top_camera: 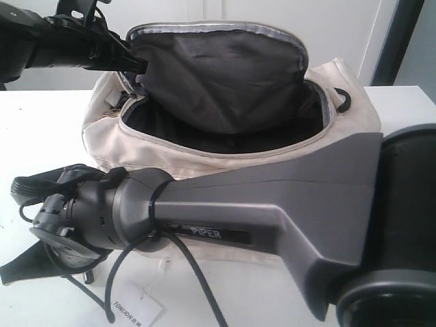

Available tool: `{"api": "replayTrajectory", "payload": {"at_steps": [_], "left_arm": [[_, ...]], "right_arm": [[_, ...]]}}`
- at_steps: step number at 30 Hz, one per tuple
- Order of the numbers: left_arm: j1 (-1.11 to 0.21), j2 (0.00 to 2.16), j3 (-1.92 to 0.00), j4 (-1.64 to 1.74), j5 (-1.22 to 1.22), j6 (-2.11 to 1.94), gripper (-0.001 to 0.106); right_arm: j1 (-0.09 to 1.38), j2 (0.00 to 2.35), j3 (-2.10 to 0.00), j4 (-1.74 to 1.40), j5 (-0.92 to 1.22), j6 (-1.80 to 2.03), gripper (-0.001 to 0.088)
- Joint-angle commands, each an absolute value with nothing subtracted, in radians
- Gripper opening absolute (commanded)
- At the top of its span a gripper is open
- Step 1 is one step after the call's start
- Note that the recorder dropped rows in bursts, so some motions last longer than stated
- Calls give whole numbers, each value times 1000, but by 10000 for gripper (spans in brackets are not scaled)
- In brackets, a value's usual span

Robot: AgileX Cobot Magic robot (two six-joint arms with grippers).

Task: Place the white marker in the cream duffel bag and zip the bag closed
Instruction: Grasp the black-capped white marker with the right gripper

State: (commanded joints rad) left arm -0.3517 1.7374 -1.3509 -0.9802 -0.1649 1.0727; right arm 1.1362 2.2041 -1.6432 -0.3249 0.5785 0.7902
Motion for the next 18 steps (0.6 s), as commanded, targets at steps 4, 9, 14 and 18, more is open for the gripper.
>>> {"api": "replayTrajectory", "payload": {"at_steps": [4, 9, 14, 18], "left_arm": [[-352, 1737, -1351, -980, -165, 1073, 0], [-352, 1737, -1351, -980, -165, 1073, 0], [-352, 1737, -1351, -980, -165, 1073, 0], [-352, 1737, -1351, -980, -165, 1073, 0]], "right_arm": [[1136, 2227, -1643, -325, 578, 790, 225], [1136, 2244, -1643, -325, 578, 790, 225], [1136, 2258, -1643, -325, 587, 790, 224], [1136, 2258, -1643, -325, 590, 790, 128]]}}
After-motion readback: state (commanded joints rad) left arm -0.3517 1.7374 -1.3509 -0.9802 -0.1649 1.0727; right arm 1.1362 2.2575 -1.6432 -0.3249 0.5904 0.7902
